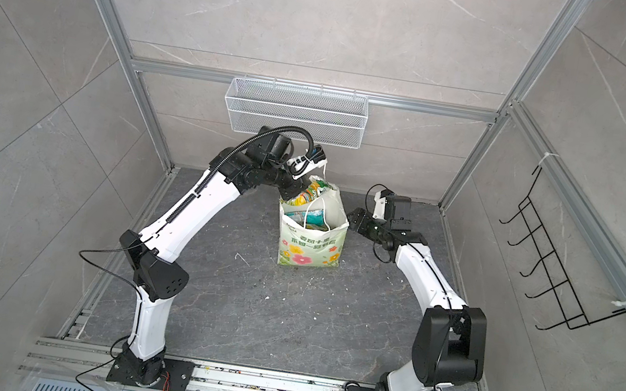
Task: Take the snacks out of the paper bag
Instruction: 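Lift the green candy packet out of the bag with the left gripper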
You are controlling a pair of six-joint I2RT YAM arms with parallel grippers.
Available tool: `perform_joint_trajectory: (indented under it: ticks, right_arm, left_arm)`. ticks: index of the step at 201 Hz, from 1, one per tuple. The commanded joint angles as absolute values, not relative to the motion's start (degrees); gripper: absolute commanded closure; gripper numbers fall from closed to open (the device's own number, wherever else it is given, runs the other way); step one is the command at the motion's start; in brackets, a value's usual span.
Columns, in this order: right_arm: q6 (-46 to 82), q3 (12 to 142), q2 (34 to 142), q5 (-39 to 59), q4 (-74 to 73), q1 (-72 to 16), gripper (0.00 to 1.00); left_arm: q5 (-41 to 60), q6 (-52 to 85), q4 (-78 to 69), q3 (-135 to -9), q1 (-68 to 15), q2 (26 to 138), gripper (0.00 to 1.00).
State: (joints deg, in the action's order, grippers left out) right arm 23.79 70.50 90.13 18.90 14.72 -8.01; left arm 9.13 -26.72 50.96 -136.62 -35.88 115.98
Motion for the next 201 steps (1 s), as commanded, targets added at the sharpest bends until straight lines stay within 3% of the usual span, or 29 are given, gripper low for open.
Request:
perform_joint_trajectory:
  ticks: [1,56,101,137,201]
  right_arm:
    - [23.5,71.6,87.4,19.4,14.2,-8.2,0.21]
    - [23.3,71.4,84.8,19.4,12.6,-8.2,0.21]
    - [22.0,70.2,80.9,19.5,11.4,-8.3,0.21]
    - [22.0,67.7,77.8,21.9,8.9,-8.3,0.2]
    - [16.9,57.3,67.1,29.0,1.4,-8.3,0.17]
  left_arm:
    - [9.7,-25.7,46.7,-138.1,-35.5,108.5,1.0]
    - [12.4,-20.1,35.8,-124.7,-31.3,95.1,1.0]
    - [28.1,-6.3,28.5,-112.9,-17.7,85.2,1.0]
    - [46.6,7.9,20.3,-100.5,-3.8,82.9,1.0]
    - [54.7,13.4,13.1,-78.8,1.8,81.3,1.0]
